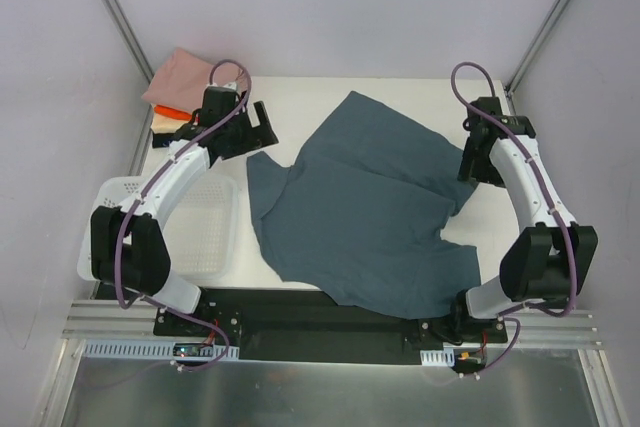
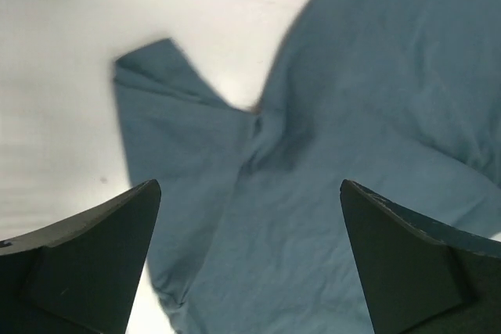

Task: Fold and stack the t-shirts
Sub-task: Flatten the tshirt out

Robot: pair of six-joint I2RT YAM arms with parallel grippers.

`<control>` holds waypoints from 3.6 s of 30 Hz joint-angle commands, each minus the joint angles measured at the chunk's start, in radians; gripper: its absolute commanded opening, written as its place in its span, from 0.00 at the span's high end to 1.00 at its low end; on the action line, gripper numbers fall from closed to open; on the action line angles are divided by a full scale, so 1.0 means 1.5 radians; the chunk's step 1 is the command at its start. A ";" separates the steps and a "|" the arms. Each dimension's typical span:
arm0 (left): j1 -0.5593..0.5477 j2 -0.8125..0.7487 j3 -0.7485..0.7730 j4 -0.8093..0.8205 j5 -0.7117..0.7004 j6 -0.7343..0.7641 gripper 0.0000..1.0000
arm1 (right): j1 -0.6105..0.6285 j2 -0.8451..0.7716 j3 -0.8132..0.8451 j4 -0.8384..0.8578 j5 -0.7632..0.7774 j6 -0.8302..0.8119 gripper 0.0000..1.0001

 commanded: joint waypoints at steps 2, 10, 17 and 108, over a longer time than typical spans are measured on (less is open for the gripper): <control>-0.066 0.048 0.095 0.018 0.054 0.009 0.01 | -0.002 0.032 0.075 0.036 -0.054 -0.014 0.04; -0.146 0.114 0.074 0.018 0.168 -0.010 0.01 | 0.002 0.169 0.077 0.271 -0.426 -0.072 0.04; -0.182 0.082 -0.060 0.018 0.160 -0.059 0.01 | 0.002 0.308 0.131 0.315 -0.506 -0.012 0.04; -0.179 0.181 0.130 -0.103 0.012 -0.055 0.01 | 0.030 0.011 -0.234 0.343 -0.348 0.097 0.04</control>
